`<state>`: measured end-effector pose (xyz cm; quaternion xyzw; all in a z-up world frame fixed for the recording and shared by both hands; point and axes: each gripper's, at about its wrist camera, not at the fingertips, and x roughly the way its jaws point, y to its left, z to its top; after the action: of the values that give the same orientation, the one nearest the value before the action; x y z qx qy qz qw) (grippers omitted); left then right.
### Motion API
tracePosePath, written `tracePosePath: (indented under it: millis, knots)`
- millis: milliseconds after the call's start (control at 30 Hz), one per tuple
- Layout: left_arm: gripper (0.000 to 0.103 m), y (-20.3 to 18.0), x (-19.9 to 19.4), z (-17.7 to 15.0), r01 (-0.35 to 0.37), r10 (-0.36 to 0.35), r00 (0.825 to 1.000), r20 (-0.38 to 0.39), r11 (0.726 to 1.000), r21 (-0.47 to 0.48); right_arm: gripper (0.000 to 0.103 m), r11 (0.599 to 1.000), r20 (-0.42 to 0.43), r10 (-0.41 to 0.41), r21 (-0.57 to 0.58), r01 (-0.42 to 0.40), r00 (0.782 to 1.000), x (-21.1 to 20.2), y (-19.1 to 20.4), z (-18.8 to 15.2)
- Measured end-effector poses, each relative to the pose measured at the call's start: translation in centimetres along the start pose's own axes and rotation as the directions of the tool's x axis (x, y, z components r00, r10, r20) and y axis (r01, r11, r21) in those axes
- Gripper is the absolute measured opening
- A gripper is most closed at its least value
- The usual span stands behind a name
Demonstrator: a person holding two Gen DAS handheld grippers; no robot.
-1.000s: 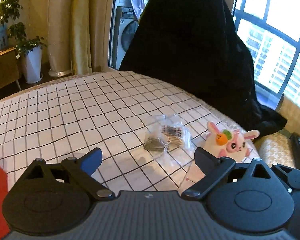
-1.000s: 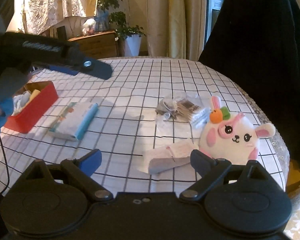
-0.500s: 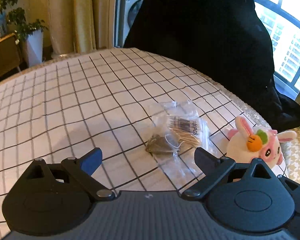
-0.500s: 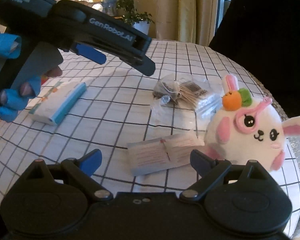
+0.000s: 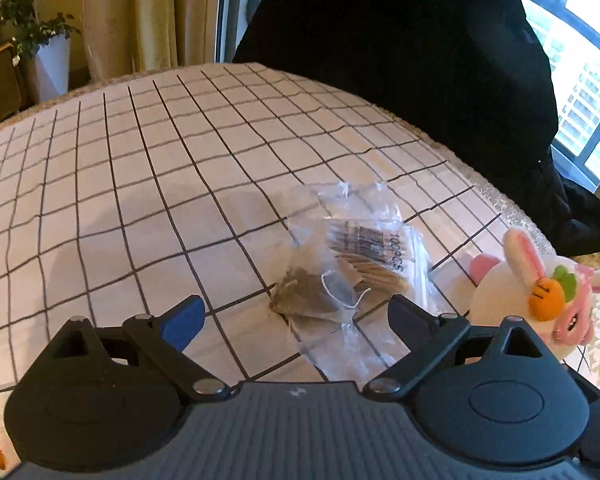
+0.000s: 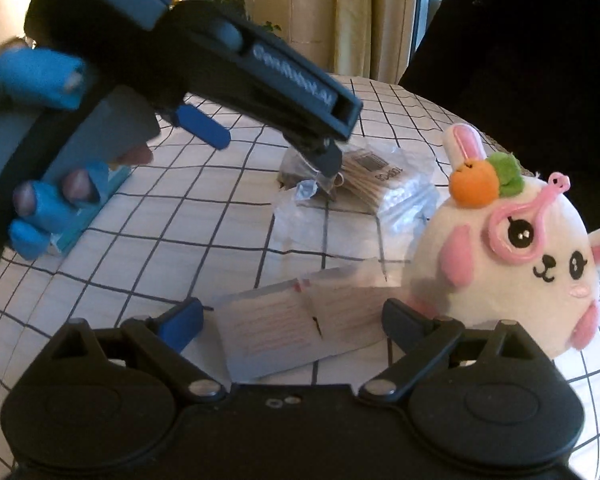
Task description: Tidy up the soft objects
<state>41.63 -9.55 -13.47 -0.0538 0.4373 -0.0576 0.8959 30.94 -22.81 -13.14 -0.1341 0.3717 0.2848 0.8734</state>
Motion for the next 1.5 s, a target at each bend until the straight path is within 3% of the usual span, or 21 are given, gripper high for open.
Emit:
tracePosePath:
  millis: [133, 200, 333, 567, 833, 867, 900, 1000, 1100, 1500]
  knots:
    - [0.096, 0.3, 0.9, 0.1, 0.011, -0.011, 1.000, -0.008, 1.000, -0.017, 0.093, 1.000, 0.013, -0.009, 0.005, 0.009, 1.000, -0.3, -0.1, -0.3]
    - [0.088, 0.6, 1.4, 0.2, 0.025, -0.026, 0.999, -0.023, 0.999, -0.035, 0.088, 1.000, 0.021, -0.016, 0.014, 0.016, 1.000, -0.6, -0.3, -0.5]
    - [0.081, 0.8, 1.7, 0.6, 0.032, -0.032, 0.999, -0.014, 0.999, -0.034, 0.079, 0.999, 0.035, -0.032, 0.030, 0.031, 0.999, -1.2, -0.4, -0.8]
    - [0.042, 1.5, 1.5, 0.9, 0.038, -0.038, 0.999, -0.014, 0.998, -0.045, 0.062, 0.997, 0.031, -0.059, 0.051, 0.058, 0.998, -1.7, -1.3, -1.0]
    - [0.026, 2.2, 0.5, 1.1, 0.014, -0.014, 1.000, -0.012, 0.999, -0.040, 0.034, 0.992, 0.027, -0.107, 0.076, 0.104, 0.994, -1.9, -1.8, -0.5]
    - [0.023, 2.3, 0.4, 1.1, 0.006, -0.006, 1.000, -0.012, 0.999, -0.039, 0.026, 0.991, 0.026, -0.106, 0.081, 0.104, 0.994, -2.1, -1.9, -0.5]
    - [0.022, 2.6, 0.1, 1.1, -0.003, 0.002, 1.000, -0.013, 0.999, -0.041, 0.014, 0.991, 0.021, -0.102, 0.085, 0.100, 0.995, -2.0, -1.9, -0.5]
    - [0.021, 3.5, -0.7, 1.1, -0.009, 0.008, 1.000, -0.008, 0.998, -0.060, 0.006, 0.991, 0.019, -0.106, 0.086, 0.104, 0.994, -1.9, -1.7, -0.4]
    - [0.020, 4.5, -1.8, 0.9, -0.009, 0.009, 1.000, -0.005, 0.996, -0.089, 0.006, 0.990, 0.029, -0.119, 0.080, 0.116, 0.993, -2.3, -1.3, -0.1]
    - [0.020, 6.9, -8.2, -1.0, -0.016, 0.017, 1.000, 0.007, 0.992, -0.123, 0.006, 0.994, 0.068, -0.044, 0.099, 0.037, 0.997, -6.7, 1.1, 2.1]
